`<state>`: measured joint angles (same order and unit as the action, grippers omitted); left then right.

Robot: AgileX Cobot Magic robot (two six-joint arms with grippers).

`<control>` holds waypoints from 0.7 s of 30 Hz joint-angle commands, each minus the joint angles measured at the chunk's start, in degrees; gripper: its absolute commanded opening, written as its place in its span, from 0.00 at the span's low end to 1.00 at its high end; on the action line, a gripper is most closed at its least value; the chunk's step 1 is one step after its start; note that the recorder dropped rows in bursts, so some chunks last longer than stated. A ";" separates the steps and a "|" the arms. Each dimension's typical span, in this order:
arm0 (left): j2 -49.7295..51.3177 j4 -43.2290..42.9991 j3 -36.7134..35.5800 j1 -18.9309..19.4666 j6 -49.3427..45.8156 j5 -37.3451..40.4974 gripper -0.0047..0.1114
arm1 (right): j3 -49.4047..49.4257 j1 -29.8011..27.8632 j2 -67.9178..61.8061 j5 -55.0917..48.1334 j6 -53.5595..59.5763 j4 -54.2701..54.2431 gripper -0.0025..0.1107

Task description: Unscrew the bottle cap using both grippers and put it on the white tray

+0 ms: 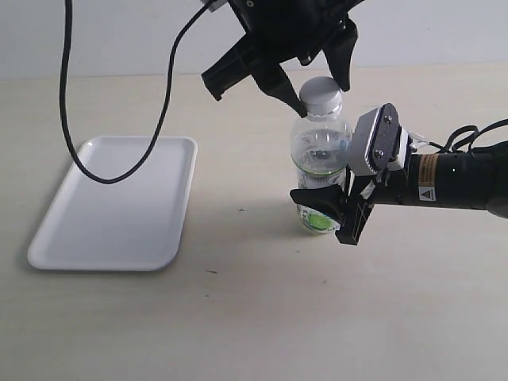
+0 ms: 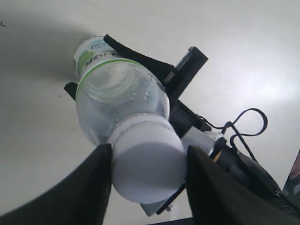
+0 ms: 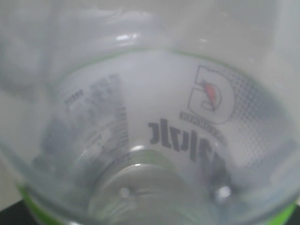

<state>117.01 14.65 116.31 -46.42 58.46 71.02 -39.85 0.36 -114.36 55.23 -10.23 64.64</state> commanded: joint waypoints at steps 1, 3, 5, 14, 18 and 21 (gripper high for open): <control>1.08 8.35 -0.63 -0.90 -0.48 -1.05 0.04 | 0.05 0.69 -0.41 -4.49 -0.40 0.47 0.02; 0.85 8.21 -0.63 -0.87 -2.33 -1.05 0.04 | 0.05 0.69 -0.41 -4.49 -0.40 0.47 0.02; 0.85 8.75 -0.63 -0.87 -6.08 -1.05 0.04 | 0.05 0.69 -0.41 -4.49 -0.40 0.47 0.02; 0.85 10.73 -0.63 -0.87 -8.68 -1.05 0.21 | 0.05 0.69 -0.41 -4.36 -0.40 0.47 0.02; 0.85 9.57 -0.63 -0.87 -8.53 -1.05 0.34 | 0.05 0.69 -0.41 -4.36 -0.53 0.47 0.02; 0.85 9.57 -0.63 -0.50 -8.39 -1.05 0.29 | 0.05 0.69 -0.41 -4.36 -0.53 0.47 0.02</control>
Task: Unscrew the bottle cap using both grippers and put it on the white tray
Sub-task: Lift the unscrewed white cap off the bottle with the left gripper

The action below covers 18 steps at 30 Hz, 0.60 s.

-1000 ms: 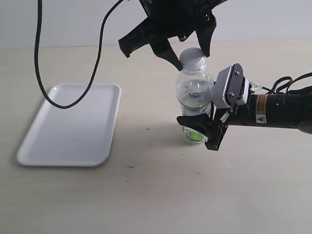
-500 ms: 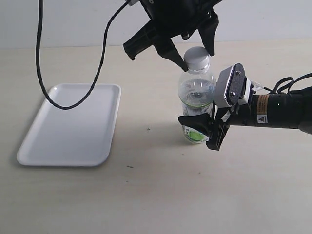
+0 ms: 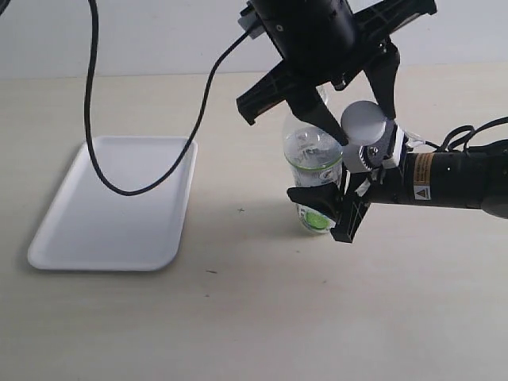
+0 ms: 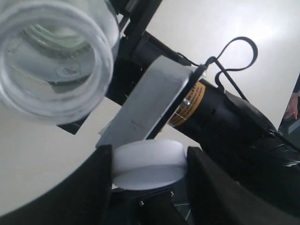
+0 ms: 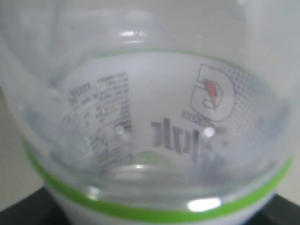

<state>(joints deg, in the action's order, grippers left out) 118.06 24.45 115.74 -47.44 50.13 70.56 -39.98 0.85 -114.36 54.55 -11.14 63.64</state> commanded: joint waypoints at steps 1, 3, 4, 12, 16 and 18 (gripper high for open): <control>-0.21 -0.23 -0.05 0.73 -0.06 -0.59 0.26 | 0.18 0.19 -0.41 -3.68 0.38 1.47 0.02; -0.34 0.16 -0.05 0.98 -0.82 -0.59 0.15 | 0.18 0.19 -0.41 -3.58 0.39 1.47 0.02; -0.59 0.46 -0.05 1.22 -1.25 -0.59 0.11 | 0.18 0.19 -0.41 -3.58 0.39 1.47 0.02; -7.22 0.64 0.83 3.74 -8.55 -0.59 0.04 | 0.18 0.19 -0.41 -3.93 0.39 1.47 0.02; -11.84 -4.99 0.83 5.54 -13.49 -0.59 0.04 | 0.18 0.19 -0.41 -3.91 -0.72 1.47 0.02; -13.81 -8.51 0.83 6.14 -17.38 -0.59 0.04 | 0.18 0.19 -0.41 -3.91 -0.98 1.47 0.02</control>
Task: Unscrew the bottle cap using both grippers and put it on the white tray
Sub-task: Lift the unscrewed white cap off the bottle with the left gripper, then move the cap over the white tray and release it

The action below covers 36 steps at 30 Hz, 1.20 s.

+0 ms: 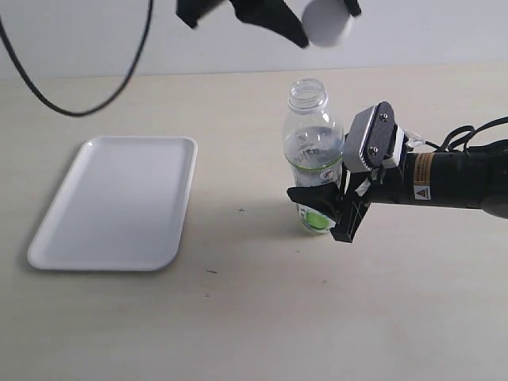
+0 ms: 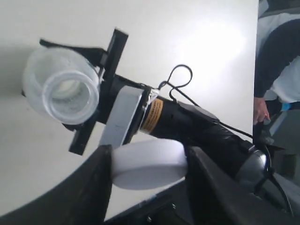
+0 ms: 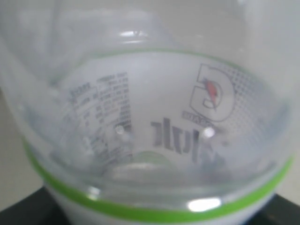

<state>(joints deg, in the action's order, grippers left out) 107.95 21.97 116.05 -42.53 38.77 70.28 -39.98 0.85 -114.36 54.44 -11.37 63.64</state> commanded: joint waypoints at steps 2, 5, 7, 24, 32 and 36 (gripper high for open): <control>-5.13 -10.91 0.52 1.35 -10.25 -0.32 0.04 | 0.18 0.19 -0.41 -3.79 -0.87 1.47 0.02; -5.58 -17.85 0.52 1.35 -13.36 -0.32 0.04 | 0.18 0.19 -0.41 -4.17 -0.96 1.47 0.02; -5.21 -21.97 -0.29 1.35 -13.55 -0.32 0.04 | 0.18 0.19 -0.41 -4.17 -0.96 1.47 0.02; 11.47 -38.50 -14.37 7.13 -17.86 -0.32 0.04 | 0.18 0.19 -0.41 -5.54 -3.89 1.24 0.02; 14.11 -19.60 -14.73 17.37 -29.45 -0.32 0.04 | 0.18 0.19 -0.41 -7.04 -3.89 1.24 0.02; 15.18 -21.97 -17.31 17.95 -29.74 -0.32 0.04 | 0.18 0.19 -0.41 -7.79 -3.89 1.24 0.02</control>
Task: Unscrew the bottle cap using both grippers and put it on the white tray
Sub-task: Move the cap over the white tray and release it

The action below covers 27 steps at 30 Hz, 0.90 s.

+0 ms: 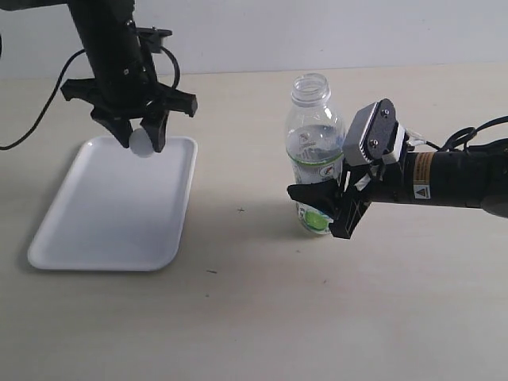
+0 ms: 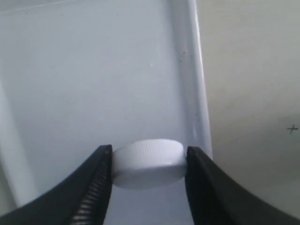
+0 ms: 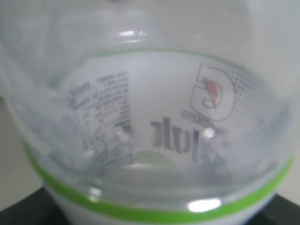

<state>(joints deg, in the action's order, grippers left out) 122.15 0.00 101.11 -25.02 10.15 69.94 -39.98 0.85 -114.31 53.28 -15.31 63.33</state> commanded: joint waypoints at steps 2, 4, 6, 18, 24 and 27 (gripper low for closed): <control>1.56 -1.41 -3.67 0.45 -1.11 0.02 0.04 | 0.18 0.19 -0.47 -6.64 0.05 1.54 0.02; 2.34 -2.34 -4.62 0.45 -1.21 0.02 0.04 | 0.18 0.19 -0.47 -6.64 0.05 1.54 0.02; 3.02 -2.88 -5.34 0.45 -1.21 0.02 0.04 | 0.18 0.19 -0.47 -6.64 0.05 1.54 0.02; 6.89 -3.28 -6.07 0.52 -2.29 0.02 0.04 | 0.18 0.19 -0.47 -6.64 0.05 1.54 0.02; 6.89 -4.37 -6.07 0.52 -2.29 0.02 0.04 | 0.18 0.19 -0.47 -6.64 0.05 1.68 0.02; 6.89 -4.37 -6.07 0.52 -2.01 0.02 0.05 | 0.18 0.19 -0.47 -6.64 -0.46 1.69 0.02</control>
<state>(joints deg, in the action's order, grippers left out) 129.13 -3.91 95.13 -24.58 8.00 69.94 -39.98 0.85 -114.23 53.18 -15.78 63.21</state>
